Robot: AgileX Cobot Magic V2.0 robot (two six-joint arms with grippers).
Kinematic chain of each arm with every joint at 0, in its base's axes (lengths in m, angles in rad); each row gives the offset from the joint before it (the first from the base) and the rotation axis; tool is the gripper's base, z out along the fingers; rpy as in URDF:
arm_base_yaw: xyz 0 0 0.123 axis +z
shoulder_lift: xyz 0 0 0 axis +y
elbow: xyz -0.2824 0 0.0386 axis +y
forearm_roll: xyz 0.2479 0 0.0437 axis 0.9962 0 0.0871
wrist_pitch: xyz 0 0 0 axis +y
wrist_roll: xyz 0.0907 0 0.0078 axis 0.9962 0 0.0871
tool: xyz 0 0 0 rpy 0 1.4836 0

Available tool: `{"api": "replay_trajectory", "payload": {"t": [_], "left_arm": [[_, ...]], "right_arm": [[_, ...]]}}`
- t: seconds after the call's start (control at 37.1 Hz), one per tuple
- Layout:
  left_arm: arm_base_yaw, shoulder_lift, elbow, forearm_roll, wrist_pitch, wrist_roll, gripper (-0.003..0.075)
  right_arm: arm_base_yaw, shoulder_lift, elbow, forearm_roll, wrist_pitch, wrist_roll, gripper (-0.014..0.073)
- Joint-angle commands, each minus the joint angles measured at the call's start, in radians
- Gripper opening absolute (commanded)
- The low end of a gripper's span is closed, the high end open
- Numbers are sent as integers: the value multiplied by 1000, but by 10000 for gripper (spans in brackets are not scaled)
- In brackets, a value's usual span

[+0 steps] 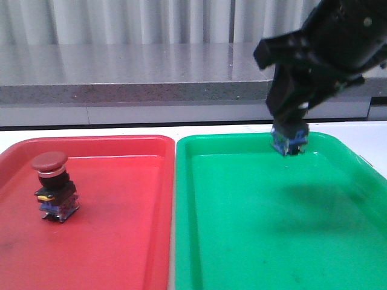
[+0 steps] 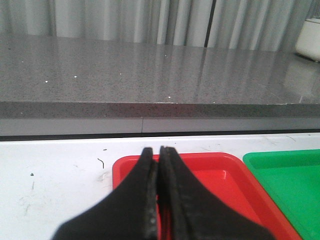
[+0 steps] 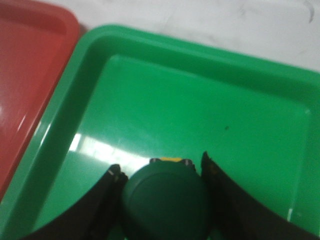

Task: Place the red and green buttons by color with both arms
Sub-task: 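Carry the green button forward and set it in the green tray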

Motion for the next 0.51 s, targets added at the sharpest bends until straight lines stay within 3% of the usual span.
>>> {"api": "replay_trajectory", "payload": {"t": [0.0,0.38,0.48], "left_arm": [[-1,10,-25,-6,-88,-7,-20],[-1,10,-25,-6,-88,-7,-20],[-1,10,-25,-6,-88,-7,-20]], "right_arm": [[36,-16,41,9,-117,-15,143],[41,74,61,11,-144,15,150],[41,73,61,19,-141,21,225]]}}
